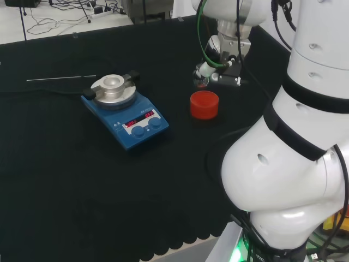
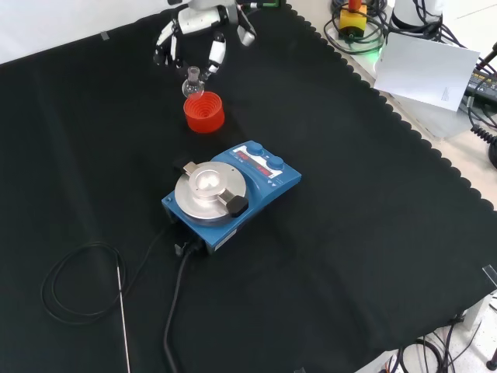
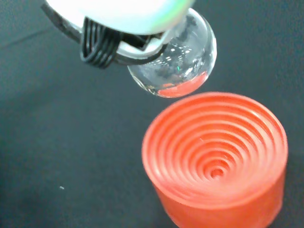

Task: Place the round-bottom flask on the heater.

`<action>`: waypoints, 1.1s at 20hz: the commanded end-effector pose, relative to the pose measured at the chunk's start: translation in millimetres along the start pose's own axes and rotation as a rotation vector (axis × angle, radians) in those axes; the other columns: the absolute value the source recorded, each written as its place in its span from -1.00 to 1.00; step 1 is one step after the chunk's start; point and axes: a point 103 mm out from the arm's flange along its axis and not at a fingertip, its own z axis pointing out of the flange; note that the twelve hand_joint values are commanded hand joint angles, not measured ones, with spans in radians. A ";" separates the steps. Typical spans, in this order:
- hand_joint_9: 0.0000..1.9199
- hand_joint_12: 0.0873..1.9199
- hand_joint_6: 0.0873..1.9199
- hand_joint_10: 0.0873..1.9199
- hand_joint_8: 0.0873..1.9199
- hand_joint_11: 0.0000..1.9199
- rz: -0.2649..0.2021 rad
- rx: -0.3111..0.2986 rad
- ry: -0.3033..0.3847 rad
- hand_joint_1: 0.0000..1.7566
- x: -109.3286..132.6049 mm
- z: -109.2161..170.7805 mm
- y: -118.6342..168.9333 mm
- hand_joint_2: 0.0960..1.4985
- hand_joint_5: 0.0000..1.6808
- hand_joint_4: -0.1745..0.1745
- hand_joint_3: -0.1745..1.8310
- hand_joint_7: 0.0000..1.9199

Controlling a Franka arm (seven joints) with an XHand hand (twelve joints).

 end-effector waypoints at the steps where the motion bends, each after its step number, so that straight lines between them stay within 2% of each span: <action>1: -0.28 0.31 -0.29 -0.48 -0.38 -0.48 -0.068 -0.011 -0.021 0.32 41.5 -25.1 -20.3 -0.27 0.51 0.16 -0.06 -0.55; 3: -0.28 0.31 -0.29 -0.48 -0.38 -0.48 -0.091 -0.010 -0.023 0.32 52.9 -29.5 -22.0 -0.28 0.51 0.15 -0.06 -0.55; 5: -0.28 0.31 -0.29 -0.48 -0.38 -0.49 -0.120 -0.009 -0.027 0.32 68.8 -33.2 -23.2 -0.29 0.51 0.05 -0.04 -0.56; 9: -0.28 0.31 -0.28 -0.48 -0.38 -0.49 -0.204 0.012 -0.026 0.33 106.6 -36.9 -21.9 -0.30 0.51 0.00 -0.03 -0.56; 16: -0.29 0.31 -0.28 -0.48 -0.38 -0.49 -0.273 0.020 -0.074 0.33 178.2 -35.8 -19.7 -0.30 0.51 -0.03 -0.03 -0.57; 18: -0.29 0.31 -0.29 -0.48 -0.38 -0.49 -0.306 0.031 -0.076 0.33 195.8 -34.1 -18.5 -0.30 0.52 -0.03 -0.02 -0.57; 22: -0.29 0.31 -0.29 -0.48 -0.39 -0.50 -0.338 0.047 -0.090 0.33 226.0 -32.5 -13.8 -0.31 0.52 -0.05 -0.02 -0.59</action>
